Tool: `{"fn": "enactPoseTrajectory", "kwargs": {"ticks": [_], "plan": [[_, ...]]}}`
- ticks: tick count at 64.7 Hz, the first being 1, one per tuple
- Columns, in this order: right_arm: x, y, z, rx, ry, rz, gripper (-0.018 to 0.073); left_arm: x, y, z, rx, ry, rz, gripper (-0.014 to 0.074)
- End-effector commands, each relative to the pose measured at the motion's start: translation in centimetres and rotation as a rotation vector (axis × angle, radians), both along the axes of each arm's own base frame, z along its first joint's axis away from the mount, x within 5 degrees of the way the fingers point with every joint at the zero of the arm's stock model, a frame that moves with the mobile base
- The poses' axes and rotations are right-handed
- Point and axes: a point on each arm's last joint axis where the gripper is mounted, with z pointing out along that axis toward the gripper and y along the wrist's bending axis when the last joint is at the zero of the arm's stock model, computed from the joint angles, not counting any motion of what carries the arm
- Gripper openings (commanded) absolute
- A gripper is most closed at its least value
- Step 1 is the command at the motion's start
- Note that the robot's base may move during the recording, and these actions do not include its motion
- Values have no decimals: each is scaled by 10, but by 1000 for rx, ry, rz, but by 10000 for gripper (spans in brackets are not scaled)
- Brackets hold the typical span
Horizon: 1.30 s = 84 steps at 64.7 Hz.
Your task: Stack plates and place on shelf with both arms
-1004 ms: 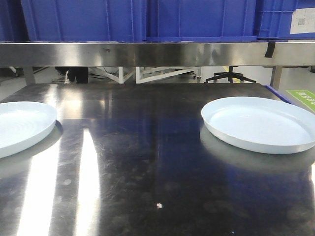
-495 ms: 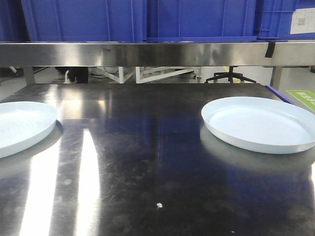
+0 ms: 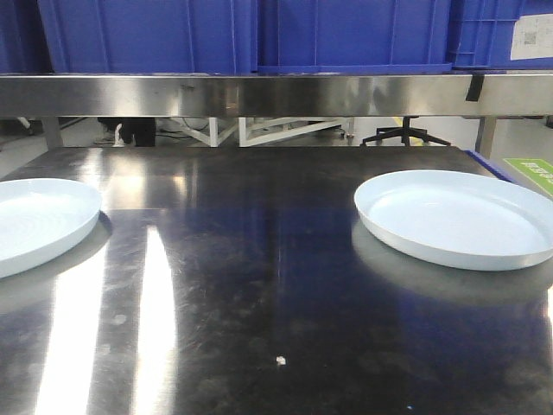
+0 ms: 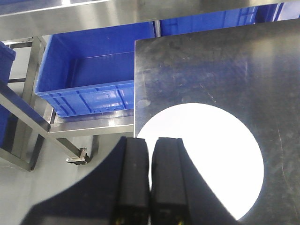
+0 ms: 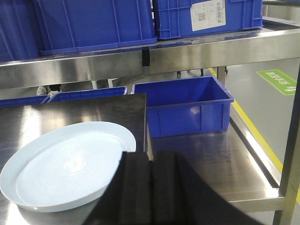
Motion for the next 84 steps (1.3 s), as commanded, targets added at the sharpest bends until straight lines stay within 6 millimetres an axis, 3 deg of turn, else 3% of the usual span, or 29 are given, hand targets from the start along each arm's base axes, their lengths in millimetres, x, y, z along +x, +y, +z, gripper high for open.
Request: {"fn": "enactPoseTrajectory", "kwargs": {"ticks": [1, 13, 25, 29, 36, 44, 48, 69, 76, 84], "plan": [[-2, -1, 11, -16, -130, -15, 55, 2, -2, 17, -15, -101, -20, 104], [-6, -2, 32, 81, -266, -15, 55, 1, -2, 16, -10, -96, -18, 103], [-14, 2, 101, -48, -78, 11, 55, 0, -1, 13, -4, -59, -6, 103], [-6, 2, 119, -43, 16, 20, 55, 0, -1, 13, -4, -59, -6, 103], [34, -1, 139, -32, 196, 27, 55, 0, -2, 13, -19, -57, -9, 103], [84, -6, 135, -19, 275, 25, 55, 0, -2, 14, -21, -62, -11, 103], [100, -8, 131, -3, 278, 22, 55, 0, -2, 14, -21, -62, -11, 103], [133, -10, 108, 51, 375, 17, 74, 0, -3, 14, -44, -64, -16, 103], [138, -10, 102, 59, 453, 23, 230, 1, -3, 13, -23, -56, -26, 161], [146, -11, 92, 49, 508, 24, 459, 9, -5, 7, 5, -22, -39, 417]]}}
